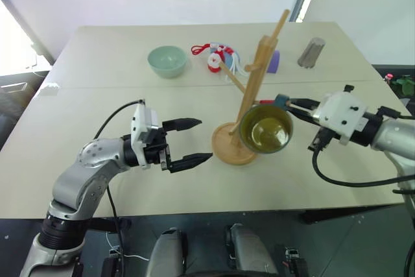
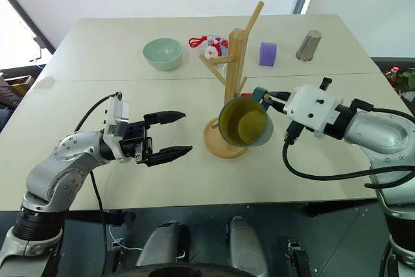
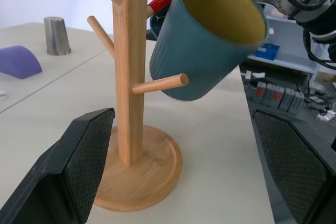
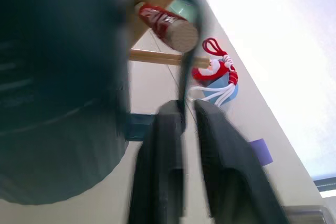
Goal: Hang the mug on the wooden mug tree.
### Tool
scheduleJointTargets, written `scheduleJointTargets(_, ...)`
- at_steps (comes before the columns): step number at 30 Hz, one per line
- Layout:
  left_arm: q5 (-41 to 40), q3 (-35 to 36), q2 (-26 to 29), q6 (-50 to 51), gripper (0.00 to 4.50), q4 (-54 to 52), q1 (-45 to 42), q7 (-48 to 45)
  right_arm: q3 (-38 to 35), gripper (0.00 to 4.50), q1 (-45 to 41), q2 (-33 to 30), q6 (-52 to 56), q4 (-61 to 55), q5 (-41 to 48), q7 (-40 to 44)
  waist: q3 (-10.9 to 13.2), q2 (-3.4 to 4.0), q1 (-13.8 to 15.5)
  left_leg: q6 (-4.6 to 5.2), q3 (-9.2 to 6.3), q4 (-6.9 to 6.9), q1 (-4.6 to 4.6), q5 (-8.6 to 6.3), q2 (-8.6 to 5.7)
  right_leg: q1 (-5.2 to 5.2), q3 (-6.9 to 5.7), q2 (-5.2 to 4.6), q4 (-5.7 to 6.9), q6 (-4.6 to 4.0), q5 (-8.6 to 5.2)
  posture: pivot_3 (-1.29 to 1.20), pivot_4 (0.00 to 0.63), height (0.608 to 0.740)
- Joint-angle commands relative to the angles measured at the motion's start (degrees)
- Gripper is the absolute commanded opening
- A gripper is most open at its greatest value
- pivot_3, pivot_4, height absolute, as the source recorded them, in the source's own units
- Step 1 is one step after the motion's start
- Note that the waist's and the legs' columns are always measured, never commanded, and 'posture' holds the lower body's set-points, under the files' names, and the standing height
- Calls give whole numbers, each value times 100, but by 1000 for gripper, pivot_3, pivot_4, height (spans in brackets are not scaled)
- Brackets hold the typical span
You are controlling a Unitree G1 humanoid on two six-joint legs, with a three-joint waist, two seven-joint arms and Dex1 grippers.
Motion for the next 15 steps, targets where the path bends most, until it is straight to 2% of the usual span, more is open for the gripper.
scheduleJointTargets(1,-60,104,10,-56,4500,-214,-43,39,-100,2497,-129,-64,-94,-100,-71,-50,0,0,0,0,-1,0,0,0,0,0,0,0,0,0,0,0,150,740)
scheduleJointTargets(2,-47,100,8,-62,4500,-199,-35,47,-132,3049,-137,-62,-95,-97,-73,-61,0,0,0,0,-1,0,0,0,0,0,0,0,0,0,0,0,150,740)
scheduleJointTargets(9,230,183,-38,-149,4500,102,138,365,-844,3049,258,213,160,46,335,-206,0,-1,14,0,-1,0,-1,0,-1,3,0,0,-1,0,0,0,150,740)
scheduleJointTargets(12,798,386,-309,-435,4500,768,323,1155,-1463,3049,852,1135,261,597,884,-619,-12,-21,19,0,-2,0,6,0,0,10,0,0,-2,1,0,0,150,740)
scheduleJointTargets(15,1157,524,-542,-792,4500,1169,455,1575,-1529,3049,1189,1753,69,910,911,-909,-10,-17,5,0,-6,1,10,0,2,20,-10,2,-3,0,0,0,150,740)
